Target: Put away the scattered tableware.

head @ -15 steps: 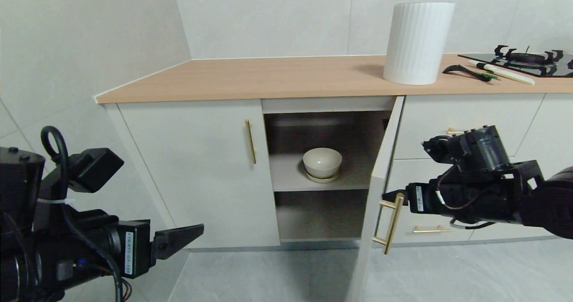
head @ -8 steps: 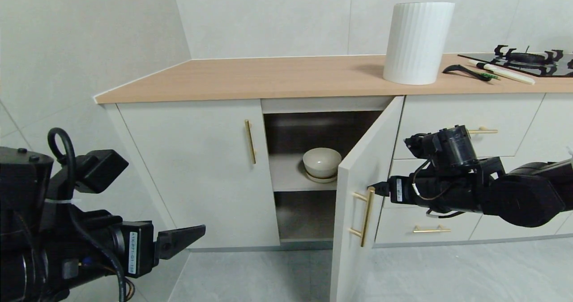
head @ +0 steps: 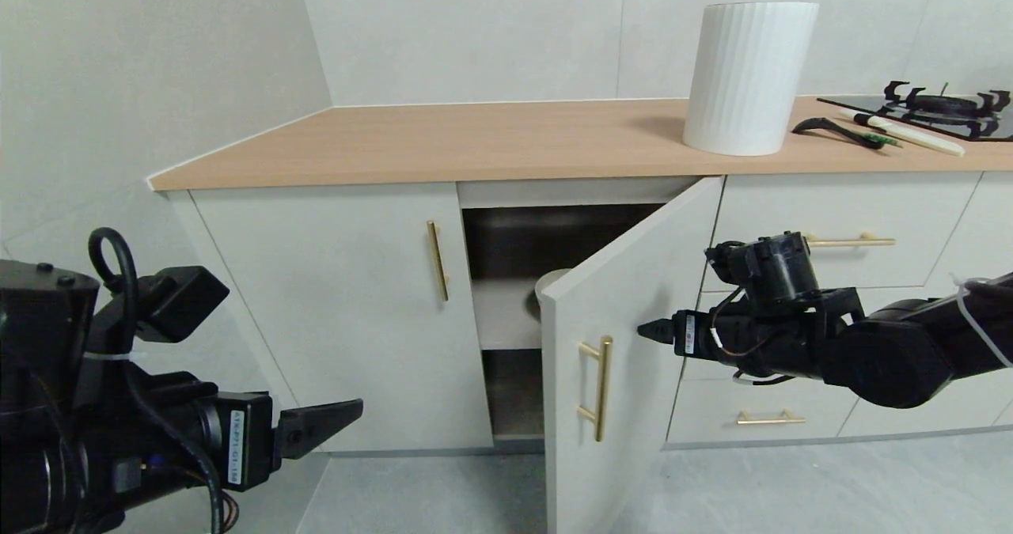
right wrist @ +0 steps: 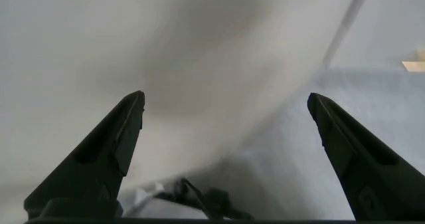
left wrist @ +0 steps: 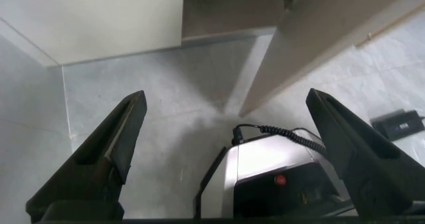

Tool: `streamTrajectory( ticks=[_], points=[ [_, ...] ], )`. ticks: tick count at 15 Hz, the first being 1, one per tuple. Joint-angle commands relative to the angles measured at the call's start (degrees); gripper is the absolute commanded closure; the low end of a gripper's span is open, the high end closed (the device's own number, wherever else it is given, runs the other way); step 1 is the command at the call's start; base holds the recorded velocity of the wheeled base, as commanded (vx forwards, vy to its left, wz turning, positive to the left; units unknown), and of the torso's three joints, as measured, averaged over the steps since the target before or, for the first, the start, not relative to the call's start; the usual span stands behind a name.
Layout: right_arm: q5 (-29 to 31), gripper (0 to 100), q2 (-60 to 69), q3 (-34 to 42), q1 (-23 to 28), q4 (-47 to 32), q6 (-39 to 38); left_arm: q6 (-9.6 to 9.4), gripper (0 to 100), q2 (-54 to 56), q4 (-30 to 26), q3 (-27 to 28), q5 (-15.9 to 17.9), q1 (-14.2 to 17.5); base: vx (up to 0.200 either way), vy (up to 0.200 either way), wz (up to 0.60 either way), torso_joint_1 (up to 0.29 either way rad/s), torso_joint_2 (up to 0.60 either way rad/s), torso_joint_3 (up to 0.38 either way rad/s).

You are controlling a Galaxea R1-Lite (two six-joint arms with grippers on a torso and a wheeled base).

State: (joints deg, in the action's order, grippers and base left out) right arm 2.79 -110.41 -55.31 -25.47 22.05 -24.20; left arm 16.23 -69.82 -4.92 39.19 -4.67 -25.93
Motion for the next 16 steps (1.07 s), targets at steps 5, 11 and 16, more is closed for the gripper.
streamTrajectory(
  ticks=[5, 11, 16],
  points=[
    [0.1, 0, -1.2, -0.2, -0.2, 1.3, -1.7, 0.03, 0, -0.1, 0.0, 0.0, 0.0, -0.1, 0.000, 0.000, 0.00, 0.000, 0.00, 0.000],
    [0.1, 0, -5.1, -5.2, -1.4, 2.9, -12.2, 0.03, 0, 0.0, 0.0, 0.0, 0.0, -0.1, 0.000, 0.000, 0.00, 0.000, 0.00, 0.000],
    [0.6, 0, -8.4, -11.7, -1.3, 2.9, -23.8, 0.03, 0, -0.1, 0.0, 0.0, 0.0, -0.1, 0.000, 0.000, 0.00, 0.000, 0.00, 0.000]
  ],
)
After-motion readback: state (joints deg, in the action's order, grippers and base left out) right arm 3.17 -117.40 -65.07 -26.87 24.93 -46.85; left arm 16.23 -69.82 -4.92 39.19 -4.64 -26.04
